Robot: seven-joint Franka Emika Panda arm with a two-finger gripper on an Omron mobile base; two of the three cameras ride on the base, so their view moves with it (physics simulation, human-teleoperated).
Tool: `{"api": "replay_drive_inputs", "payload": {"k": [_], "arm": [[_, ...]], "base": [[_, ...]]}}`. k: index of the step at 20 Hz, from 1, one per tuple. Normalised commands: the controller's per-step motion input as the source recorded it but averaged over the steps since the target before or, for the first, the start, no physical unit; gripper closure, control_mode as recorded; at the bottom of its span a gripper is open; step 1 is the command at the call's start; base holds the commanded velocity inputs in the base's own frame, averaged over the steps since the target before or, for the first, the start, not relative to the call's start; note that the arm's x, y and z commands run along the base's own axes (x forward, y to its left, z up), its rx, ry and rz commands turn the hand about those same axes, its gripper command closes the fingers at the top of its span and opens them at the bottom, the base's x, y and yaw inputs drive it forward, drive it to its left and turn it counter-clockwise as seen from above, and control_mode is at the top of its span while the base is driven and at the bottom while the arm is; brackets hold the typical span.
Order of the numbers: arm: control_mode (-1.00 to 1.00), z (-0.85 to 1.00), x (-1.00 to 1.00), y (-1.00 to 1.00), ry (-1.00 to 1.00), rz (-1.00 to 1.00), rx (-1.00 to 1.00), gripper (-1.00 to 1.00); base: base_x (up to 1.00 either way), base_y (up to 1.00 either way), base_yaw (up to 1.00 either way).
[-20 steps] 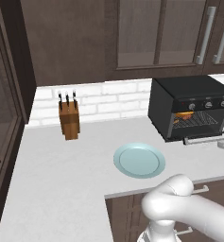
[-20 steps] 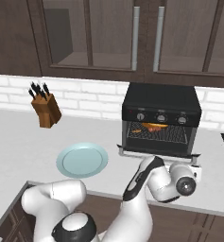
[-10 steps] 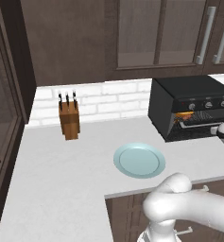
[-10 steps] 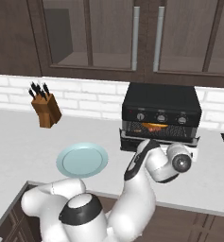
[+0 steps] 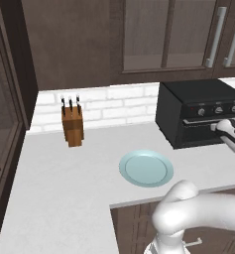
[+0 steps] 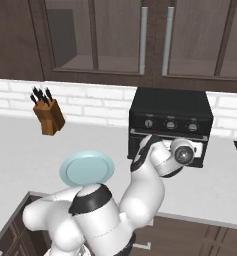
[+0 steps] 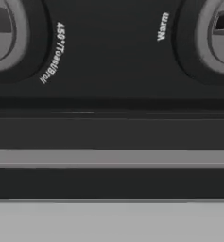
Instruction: Pick up the kebab skewer and baguette bread, and place them inside the toaster oven. Close the toaster oven door and start by setting the timer.
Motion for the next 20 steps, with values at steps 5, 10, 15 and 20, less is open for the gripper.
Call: {"api": "replay_drive_inputs", "payload": {"k": [5,10,15,20], "arm": [[-1.0,0.09,0.47,0.3,0.0,0.0,0.0,-1.0],[-1.0,0.0,0.29,0.21,0.01,0.0,0.0,-1.0],[-1.0,0.0,-0.03,0.05,0.0,0.0,0.0,-1.0],[-1.0,-0.08,-0.34,0.0,0.01,0.0,0.0,-1.0]], "base": [[0.0,0.0,0.0],[0.0,0.0,0.0],[0.0,0.0,0.0],[0.0,0.0,0.0]]}}
